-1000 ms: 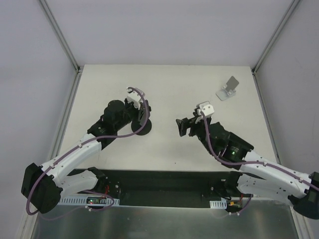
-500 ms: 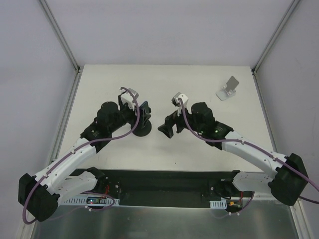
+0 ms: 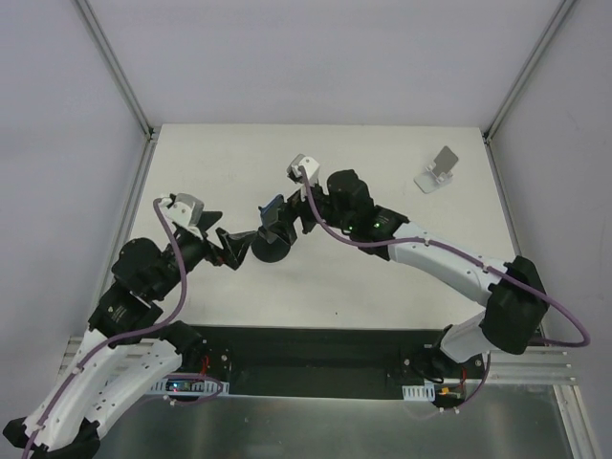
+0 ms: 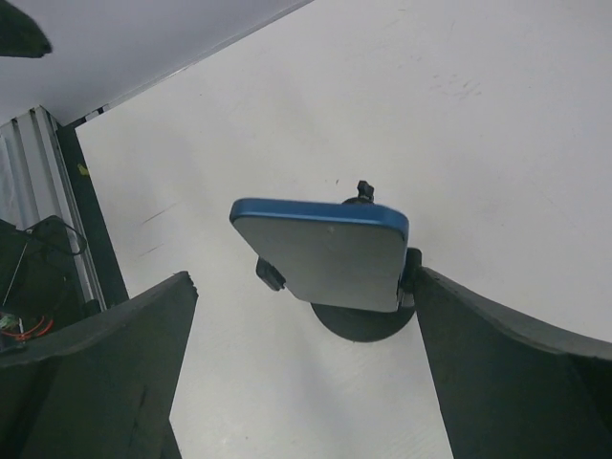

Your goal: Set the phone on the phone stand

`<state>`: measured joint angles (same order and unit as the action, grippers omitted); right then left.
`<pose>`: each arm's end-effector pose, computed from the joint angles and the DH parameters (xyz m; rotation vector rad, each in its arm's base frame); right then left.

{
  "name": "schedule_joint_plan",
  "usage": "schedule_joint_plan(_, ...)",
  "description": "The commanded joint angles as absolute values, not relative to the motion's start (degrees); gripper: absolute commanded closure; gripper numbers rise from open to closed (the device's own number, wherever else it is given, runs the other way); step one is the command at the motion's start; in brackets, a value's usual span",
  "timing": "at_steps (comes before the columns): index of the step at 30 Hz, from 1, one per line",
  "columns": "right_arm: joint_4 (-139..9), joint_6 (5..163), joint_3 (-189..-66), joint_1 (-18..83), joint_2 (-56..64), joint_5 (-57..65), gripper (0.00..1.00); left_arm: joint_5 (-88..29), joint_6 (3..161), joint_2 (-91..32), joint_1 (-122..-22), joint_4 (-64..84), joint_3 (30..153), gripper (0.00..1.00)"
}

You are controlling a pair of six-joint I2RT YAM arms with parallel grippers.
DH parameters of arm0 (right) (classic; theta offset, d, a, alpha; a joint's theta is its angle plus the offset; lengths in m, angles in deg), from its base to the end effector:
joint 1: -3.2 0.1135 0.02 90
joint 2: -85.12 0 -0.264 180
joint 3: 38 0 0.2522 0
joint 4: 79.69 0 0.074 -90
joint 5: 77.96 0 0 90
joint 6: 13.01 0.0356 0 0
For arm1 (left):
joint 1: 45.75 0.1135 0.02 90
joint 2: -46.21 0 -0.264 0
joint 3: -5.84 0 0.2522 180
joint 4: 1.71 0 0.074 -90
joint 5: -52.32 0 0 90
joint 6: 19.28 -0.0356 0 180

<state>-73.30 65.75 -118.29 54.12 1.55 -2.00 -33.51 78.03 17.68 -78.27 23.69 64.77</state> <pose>0.2134 0.2765 0.3432 -1.0773 1.4289 0.7160 0.0953 -0.0638 0.3768 0.3889 1.4635 -0.6143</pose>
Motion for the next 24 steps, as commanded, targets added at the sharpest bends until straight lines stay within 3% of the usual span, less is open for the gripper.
schedule_joint_plan(1, -75.5, 63.4, -123.8, 55.1, -2.2, -1.7, 0.04, -37.3, 79.4, 22.5, -77.6, 29.2, 65.2, 0.03)
schedule_joint_plan(18, -75.9, 62.8, -128.2, 58.0, -8.7, 9.2, 0.01, -39.8, 76.4, 24.2, -77.6, 30.7, 64.2, 0.03)
schedule_joint_plan(24, -78.5, 63.3, -125.5, 59.2, -7.9, 13.6, 0.14, -40.1, 75.6, 23.9, -77.5, 30.7, 64.3, 0.03)
